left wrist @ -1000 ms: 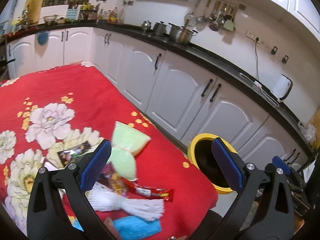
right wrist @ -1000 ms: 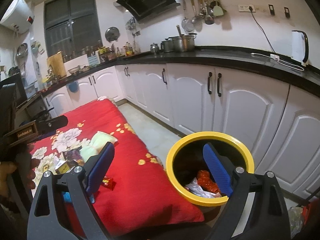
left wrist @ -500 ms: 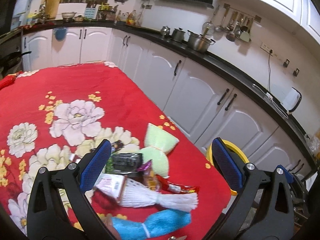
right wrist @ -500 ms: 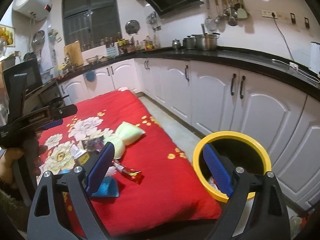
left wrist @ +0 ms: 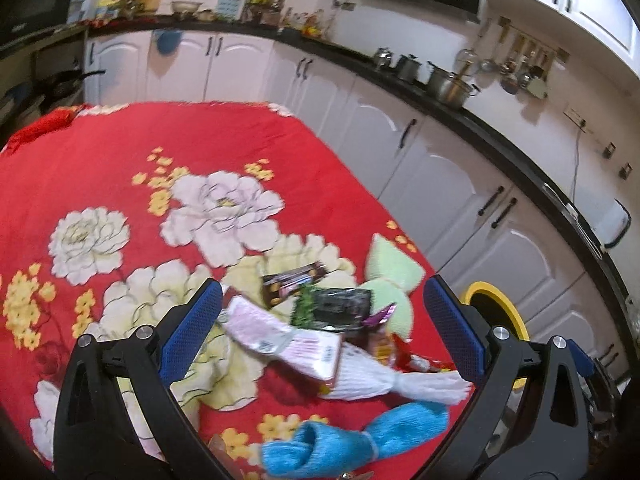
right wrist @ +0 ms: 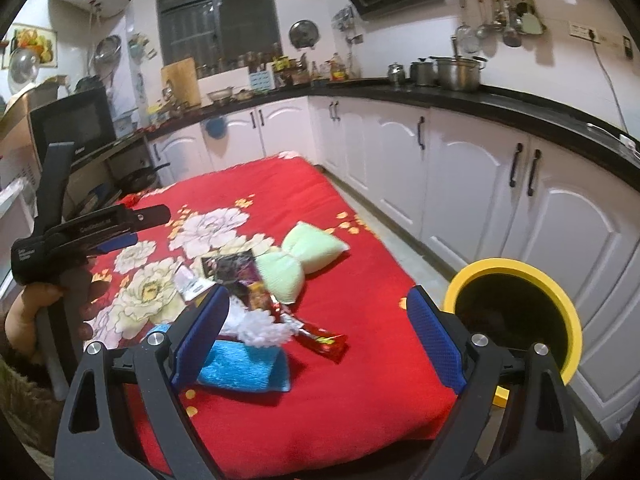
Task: Collect trash
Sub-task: 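Move both tools back over the remaining trash on the bed, then grasp the white-and-red paper packet with the left tool while the right tool grasps the white fluffy tassel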
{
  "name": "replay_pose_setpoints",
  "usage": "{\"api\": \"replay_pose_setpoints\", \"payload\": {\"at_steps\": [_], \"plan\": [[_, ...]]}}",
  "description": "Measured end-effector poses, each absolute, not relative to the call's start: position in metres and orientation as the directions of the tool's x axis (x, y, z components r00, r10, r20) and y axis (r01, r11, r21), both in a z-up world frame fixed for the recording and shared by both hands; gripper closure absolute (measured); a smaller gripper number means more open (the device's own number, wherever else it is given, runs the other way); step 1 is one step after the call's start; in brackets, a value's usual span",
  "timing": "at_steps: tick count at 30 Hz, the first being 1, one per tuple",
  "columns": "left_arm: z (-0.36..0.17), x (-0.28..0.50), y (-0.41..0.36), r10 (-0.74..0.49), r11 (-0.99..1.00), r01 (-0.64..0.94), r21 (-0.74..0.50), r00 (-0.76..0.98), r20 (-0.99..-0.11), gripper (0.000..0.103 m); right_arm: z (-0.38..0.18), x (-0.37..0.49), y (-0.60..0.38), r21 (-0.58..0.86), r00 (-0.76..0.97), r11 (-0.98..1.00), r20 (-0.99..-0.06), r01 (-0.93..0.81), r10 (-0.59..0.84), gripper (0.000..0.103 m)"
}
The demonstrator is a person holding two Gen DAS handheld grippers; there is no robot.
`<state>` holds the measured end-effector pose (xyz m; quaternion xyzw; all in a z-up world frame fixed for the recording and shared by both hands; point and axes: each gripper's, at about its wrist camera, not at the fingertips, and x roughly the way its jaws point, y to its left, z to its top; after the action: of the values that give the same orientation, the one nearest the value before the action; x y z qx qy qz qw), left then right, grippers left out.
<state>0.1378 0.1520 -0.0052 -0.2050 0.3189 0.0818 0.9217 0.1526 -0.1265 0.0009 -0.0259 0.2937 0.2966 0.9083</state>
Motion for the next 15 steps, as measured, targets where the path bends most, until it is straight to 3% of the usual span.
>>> {"api": "replay_pose_setpoints", "payload": {"at_steps": [8, 15], "plan": [[-0.033, 0.131, 0.178, 0.022, 0.868, -0.351, -0.35, 0.732, -0.681, 0.011, -0.017, 0.155, -0.098, 0.12, 0.598, 0.793, -0.592, -0.597, 0.54, 0.015], [-0.057, 0.131, 0.186, -0.051, 0.834, -0.364, -0.415, 0.698, -0.715, 0.011, -0.034, 0.16, -0.089, 0.122, 0.564, 0.782, -0.626, -0.611, 0.538, 0.015]]}}
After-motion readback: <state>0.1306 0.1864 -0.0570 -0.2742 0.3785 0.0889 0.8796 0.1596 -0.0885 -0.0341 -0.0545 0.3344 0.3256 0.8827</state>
